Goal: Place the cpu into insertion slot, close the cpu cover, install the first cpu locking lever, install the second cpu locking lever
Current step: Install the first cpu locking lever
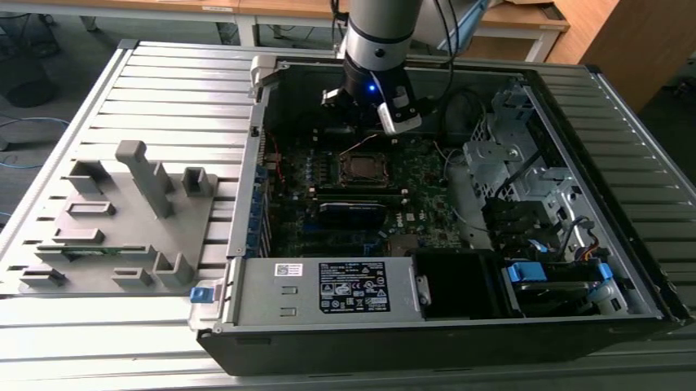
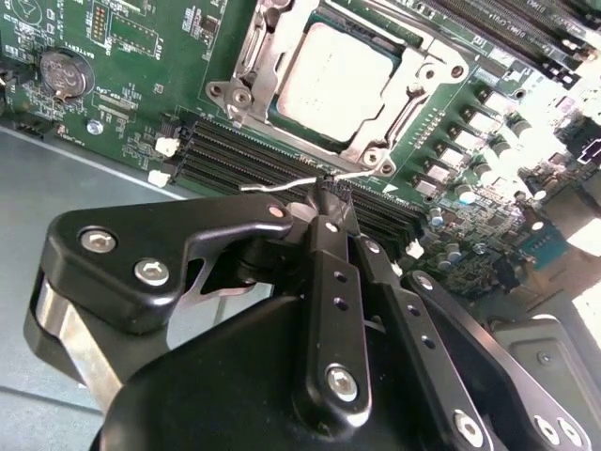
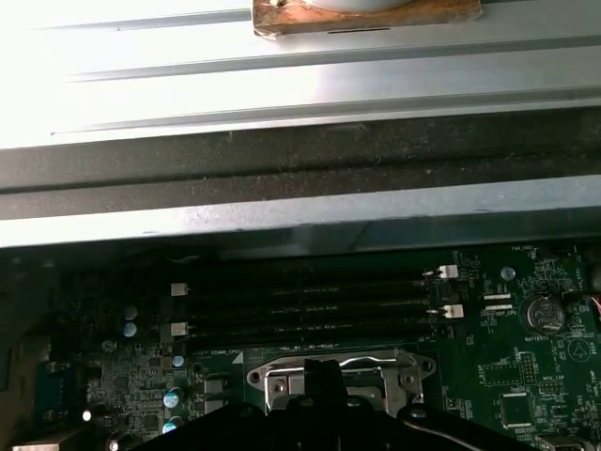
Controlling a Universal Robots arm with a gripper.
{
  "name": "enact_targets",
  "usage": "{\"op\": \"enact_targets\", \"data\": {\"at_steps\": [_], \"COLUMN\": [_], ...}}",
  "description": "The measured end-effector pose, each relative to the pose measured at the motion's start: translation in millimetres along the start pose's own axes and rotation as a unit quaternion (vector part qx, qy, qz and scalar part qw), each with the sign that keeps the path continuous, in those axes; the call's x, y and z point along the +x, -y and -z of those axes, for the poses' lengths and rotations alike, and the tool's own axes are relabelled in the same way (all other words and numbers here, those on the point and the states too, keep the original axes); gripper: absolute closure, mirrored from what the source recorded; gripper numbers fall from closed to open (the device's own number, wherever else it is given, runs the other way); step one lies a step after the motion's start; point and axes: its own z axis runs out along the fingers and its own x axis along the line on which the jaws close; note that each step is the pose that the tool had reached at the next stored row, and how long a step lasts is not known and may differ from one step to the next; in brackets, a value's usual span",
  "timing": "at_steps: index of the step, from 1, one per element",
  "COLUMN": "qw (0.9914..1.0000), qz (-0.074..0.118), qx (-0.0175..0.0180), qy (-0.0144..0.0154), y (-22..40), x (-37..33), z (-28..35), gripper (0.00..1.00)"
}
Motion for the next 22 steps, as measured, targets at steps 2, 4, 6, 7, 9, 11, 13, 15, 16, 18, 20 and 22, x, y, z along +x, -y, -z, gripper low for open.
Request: {"op": "enact_targets", "data": {"at_steps": [2,4,6,7,9,11,13,15,16,18,20,22], "qw": [1.00000,0.99999,0.99999,0.99999,0.99999,0.99999,0.99999,0.99999,0.99999,0.99999,0.99999,0.99999], "qz": [0.000,0.001,0.001,0.001,0.001,0.001,0.001,0.001,0.001,0.001,0.000,0.000], "qx": [-0.0002,-0.0004,-0.0004,-0.0005,-0.0005,-0.0004,-0.0004,-0.0006,-0.0005,-0.0004,-0.0003,-0.0003], "qy": [0.0012,0.0037,0.0046,0.0049,0.0051,0.0050,0.0050,0.0051,0.0051,0.0051,0.0051,0.0051], "y": [0.1,0.7,1.3,1.2,-1.0,-4.4,-6.3,-6.6,-6.7,-7.0,-7.0,-7.0], "x": [0.1,0.4,0.3,0.3,0.5,0.8,0.7,-1.3,-3.2,-6.8,-8.9,-8.9], "z": [-0.8,-4.0,-7.2,-8.4,-9.7,-10.7,-11.3,-11.9,-12.0,-12.7,-13.5,-13.5], "gripper": [0.89,0.89,0.89,0.89,0.89,0.89,0.89,0.89,0.89,0.89,0.89,0.89]}}
